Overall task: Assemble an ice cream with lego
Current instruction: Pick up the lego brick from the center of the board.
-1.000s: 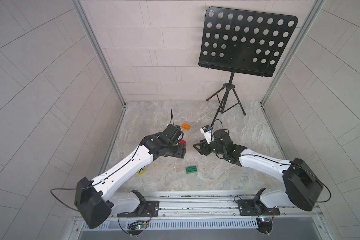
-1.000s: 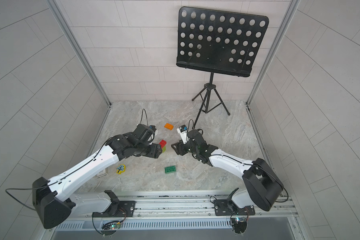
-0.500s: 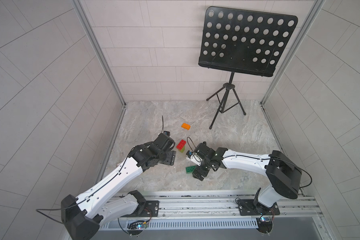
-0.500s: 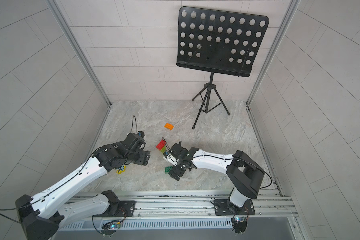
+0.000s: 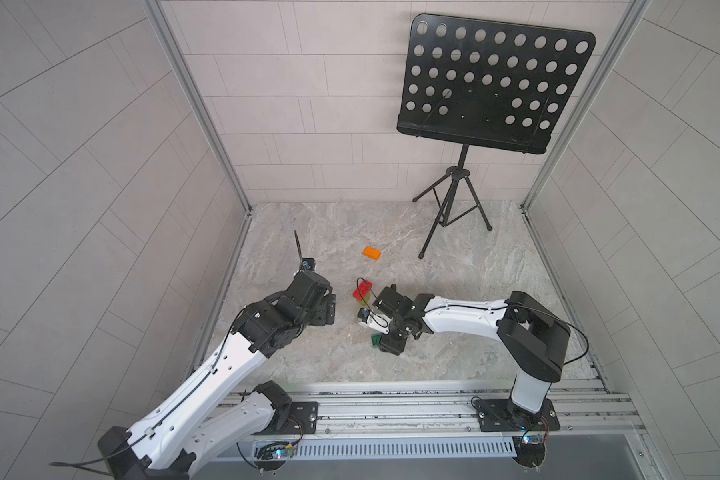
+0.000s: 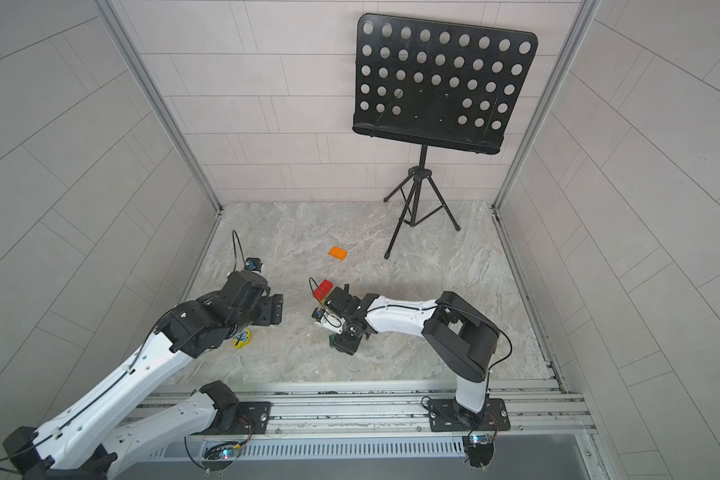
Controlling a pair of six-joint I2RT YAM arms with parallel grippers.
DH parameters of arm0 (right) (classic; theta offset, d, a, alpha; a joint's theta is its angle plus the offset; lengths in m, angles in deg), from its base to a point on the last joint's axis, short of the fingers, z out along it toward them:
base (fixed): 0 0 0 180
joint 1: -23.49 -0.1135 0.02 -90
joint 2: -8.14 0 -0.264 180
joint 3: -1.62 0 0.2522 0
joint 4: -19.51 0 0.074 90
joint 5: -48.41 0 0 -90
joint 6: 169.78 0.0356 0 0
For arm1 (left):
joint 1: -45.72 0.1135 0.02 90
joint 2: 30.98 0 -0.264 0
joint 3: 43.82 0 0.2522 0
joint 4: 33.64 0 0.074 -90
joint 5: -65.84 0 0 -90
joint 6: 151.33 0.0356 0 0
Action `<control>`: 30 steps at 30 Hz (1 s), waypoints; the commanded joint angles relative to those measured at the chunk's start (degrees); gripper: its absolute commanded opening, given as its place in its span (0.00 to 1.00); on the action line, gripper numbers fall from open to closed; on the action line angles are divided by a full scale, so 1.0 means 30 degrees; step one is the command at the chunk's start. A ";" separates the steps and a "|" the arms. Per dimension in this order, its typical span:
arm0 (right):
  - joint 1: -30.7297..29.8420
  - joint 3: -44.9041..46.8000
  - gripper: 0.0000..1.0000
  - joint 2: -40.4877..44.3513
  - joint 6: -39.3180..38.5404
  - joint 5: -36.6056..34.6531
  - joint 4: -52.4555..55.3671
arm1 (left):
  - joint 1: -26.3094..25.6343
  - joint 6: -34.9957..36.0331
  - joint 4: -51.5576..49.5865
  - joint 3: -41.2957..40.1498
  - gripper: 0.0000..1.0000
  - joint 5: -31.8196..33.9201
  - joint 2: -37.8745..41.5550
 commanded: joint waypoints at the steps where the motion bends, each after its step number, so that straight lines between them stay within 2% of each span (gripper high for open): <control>1: 0.0500 -0.0089 0.35 0.0899 0.0667 0.1611 -0.0071 | 0.0208 -0.0270 -0.0043 -0.0134 0.91 0.0175 0.0074; 2: 0.0967 0.0073 0.28 0.1269 0.1394 0.2721 -0.0446 | 0.0247 -0.0244 0.0055 -0.0162 0.91 -0.0083 0.0120; 4: 0.2026 0.0720 0.19 0.2145 0.2758 0.5103 -0.1603 | 0.0267 -0.0197 0.0309 -0.0271 0.90 -0.0663 0.0268; 7: 0.3821 0.1967 0.15 0.3409 0.5794 0.8951 -0.4106 | 0.0272 0.0081 0.0752 -0.0267 0.89 -0.1904 0.0373; 9: 0.4804 0.3132 0.14 0.4231 0.8937 1.1262 -0.6943 | 0.0261 0.0088 0.1294 -0.0121 0.89 -0.3346 0.0454; 11: 0.6075 0.5245 0.14 0.5125 1.4750 1.3125 -1.3486 | 0.0259 0.0012 0.2682 -0.0145 0.88 -0.5947 0.0633; 14: 0.7397 0.8209 0.10 0.5495 2.3852 1.2753 -2.4222 | 0.0257 -0.2350 0.6089 -0.0835 0.88 -0.8815 0.0874; 17: 0.8251 0.9835 0.04 0.5302 2.9511 1.1213 -3.0054 | 0.0253 -0.6018 1.1009 -0.2315 0.88 -1.0543 0.0704; 19: 0.8672 1.0741 0.00 0.5087 3.2251 0.9611 -3.2534 | 0.0281 -0.8173 1.4470 -0.3403 0.87 -1.1113 0.0219; 21: 0.8896 1.1112 0.00 0.4598 3.4385 0.8597 -3.4580 | 0.0284 -0.9751 1.7772 -0.4304 0.86 -1.1512 -0.0501; 23: 0.8955 1.0738 0.00 0.4329 3.5845 0.8752 -3.4777 | 0.0259 -1.0339 1.9610 -0.4651 0.84 -1.1413 -0.1443; 30: 0.9002 0.9688 0.00 0.4584 3.7641 1.0345 -3.4781 | 0.0255 -1.2206 2.5095 -0.4981 0.81 -1.2398 -0.3902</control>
